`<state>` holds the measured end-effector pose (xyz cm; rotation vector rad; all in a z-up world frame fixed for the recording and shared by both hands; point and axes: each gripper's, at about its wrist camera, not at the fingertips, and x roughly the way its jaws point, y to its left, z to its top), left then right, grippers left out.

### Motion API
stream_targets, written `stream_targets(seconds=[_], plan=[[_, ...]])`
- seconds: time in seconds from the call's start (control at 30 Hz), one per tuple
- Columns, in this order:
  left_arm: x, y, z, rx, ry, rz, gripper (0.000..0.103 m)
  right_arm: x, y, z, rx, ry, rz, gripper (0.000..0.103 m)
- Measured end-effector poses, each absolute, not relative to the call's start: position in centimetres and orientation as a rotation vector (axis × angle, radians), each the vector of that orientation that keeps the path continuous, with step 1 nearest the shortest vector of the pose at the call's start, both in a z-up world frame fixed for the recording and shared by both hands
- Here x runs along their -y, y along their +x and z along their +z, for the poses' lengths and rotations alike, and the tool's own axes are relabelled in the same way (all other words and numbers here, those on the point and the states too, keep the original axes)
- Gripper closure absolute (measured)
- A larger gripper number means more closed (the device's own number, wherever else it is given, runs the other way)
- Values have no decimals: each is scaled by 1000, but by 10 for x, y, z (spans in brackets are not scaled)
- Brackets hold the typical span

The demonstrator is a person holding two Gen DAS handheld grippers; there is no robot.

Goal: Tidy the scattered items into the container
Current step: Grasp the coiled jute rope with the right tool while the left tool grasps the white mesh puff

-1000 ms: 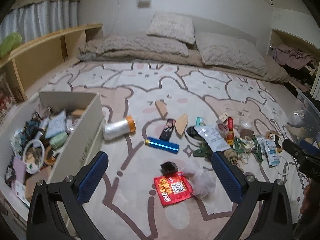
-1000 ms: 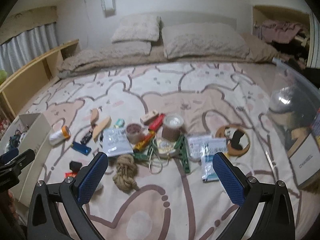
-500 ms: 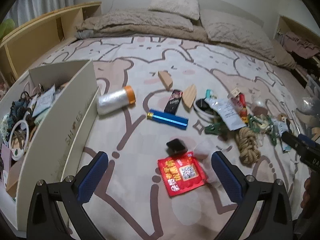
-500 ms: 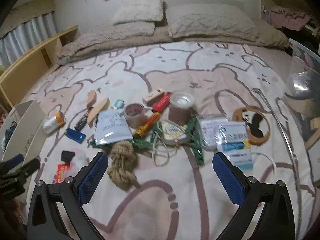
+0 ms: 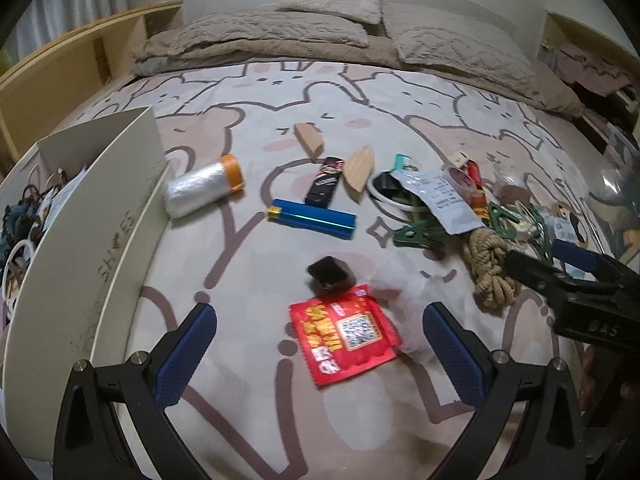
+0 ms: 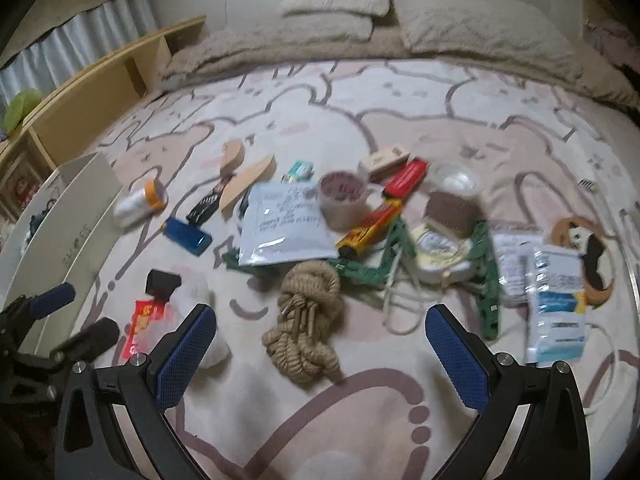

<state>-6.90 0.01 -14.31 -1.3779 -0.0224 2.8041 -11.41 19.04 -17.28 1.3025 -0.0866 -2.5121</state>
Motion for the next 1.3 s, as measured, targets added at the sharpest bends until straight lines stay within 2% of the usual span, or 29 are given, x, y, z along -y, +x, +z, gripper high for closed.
stream_targets(seconds=[0.2, 0.27, 0.3, 0.47, 0.53, 0.6, 0.67, 0.97, 1.2, 1.27, 1.3], plan=[[-19, -69, -147, -44, -1333, 2757, 0, -189, -123, -181, 108, 1350, -2474, 0], [-23, -68, -147, -56, -1315, 2757, 0, -184, -123, -181, 79, 1334, -2454, 3], [-25, -67, -147, -66, -1302, 2758, 0, -181, -123, -181, 61, 1327, -2443, 8], [-37, -65, -148, -131, -1264, 2761, 0, -174, -128, -193, 15, 1380, -2401, 44], [-40, -65, -149, -151, -1263, 2757, 0, -173, -129, -199, 5, 1402, -2399, 54], [-43, -66, -150, -158, -1265, 2754, 0, -176, -130, -200, 30, 1407, -2395, 55], [-46, -66, -151, -163, -1263, 2752, 0, -179, -130, -199, 68, 1403, -2392, 62], [-60, -67, -159, -156, -1264, 2703, 0, -195, -123, -177, 223, 1316, -2414, 65], [-60, -75, -167, -75, -1296, 2698, 1, -213, -115, -160, 359, 1249, -2415, 65], [-61, -75, -169, -97, -1302, 2696, 13, -215, -111, -155, 376, 1225, -2417, 65], [-63, -76, -171, -104, -1309, 2690, 16, -216, -110, -153, 383, 1215, -2418, 65]])
